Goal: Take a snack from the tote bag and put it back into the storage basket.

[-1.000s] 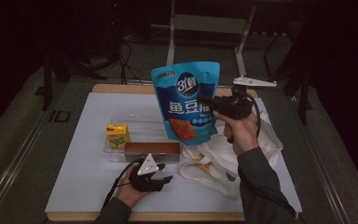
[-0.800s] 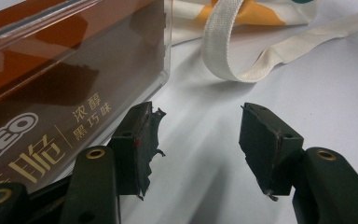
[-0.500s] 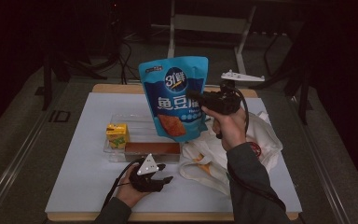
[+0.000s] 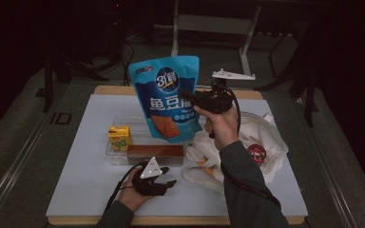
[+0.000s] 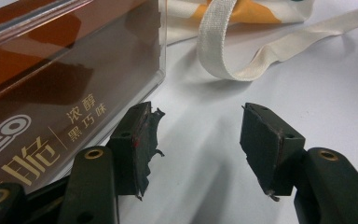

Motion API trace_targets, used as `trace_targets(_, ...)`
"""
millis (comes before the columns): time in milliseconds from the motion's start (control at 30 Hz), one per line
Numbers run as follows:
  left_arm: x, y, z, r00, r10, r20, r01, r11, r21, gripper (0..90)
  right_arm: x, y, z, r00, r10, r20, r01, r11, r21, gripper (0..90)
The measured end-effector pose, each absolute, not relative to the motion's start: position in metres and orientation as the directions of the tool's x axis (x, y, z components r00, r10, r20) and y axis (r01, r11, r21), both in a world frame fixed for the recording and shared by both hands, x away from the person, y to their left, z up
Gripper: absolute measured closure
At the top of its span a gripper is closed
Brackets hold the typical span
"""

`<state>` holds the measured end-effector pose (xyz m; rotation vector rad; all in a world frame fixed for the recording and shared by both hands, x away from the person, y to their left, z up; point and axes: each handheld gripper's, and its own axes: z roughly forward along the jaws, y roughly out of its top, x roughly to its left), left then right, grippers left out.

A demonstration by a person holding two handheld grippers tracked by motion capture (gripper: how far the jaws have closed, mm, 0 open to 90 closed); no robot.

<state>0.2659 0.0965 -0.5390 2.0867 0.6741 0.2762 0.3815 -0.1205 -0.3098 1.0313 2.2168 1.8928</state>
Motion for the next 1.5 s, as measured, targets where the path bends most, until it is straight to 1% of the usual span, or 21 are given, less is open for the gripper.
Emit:
trace_targets(333,0.265,0.096,-0.539,0.832,0.552,-0.052,0.350,-0.450,0.822,44.5,0.392,-0.102,-0.319,-0.771,0.509,0.384,0.452,0.011,0.892,88.8)
trace_targets(633,0.264,0.096,-0.539,0.836,0.547,-0.048,0.344,-0.454,0.822,44.5,0.406,-0.087,-0.342,-0.751,0.531,0.393,0.479,0.027,0.878,88.8)
trace_targets(867,0.264,0.096,-0.539,0.837,0.545,-0.045,0.339,-0.453,0.824,44.5,0.419,-0.075,-0.356,-0.725,0.556,0.406,0.499,0.019,0.866,88.6)
trace_targets(1200,0.264,0.097,-0.539,0.836,0.546,-0.049,0.338,-0.444,0.830,44.5,0.437,-0.050,-0.380,-0.691,0.595,0.411,0.529,0.028,0.848,88.3)
trace_targets(1300,0.263,0.097,-0.539,0.839,0.543,-0.042,0.331,-0.446,0.832,44.5,0.439,-0.043,-0.385,-0.674,0.602,0.428,0.549,0.019,0.836,88.0)
trace_targets(1500,0.262,0.097,-0.539,0.840,0.541,-0.041,0.327,-0.444,0.835,44.5,0.439,-0.035,-0.393,-0.661,0.617,0.428,0.560,0.024,0.828,88.0)
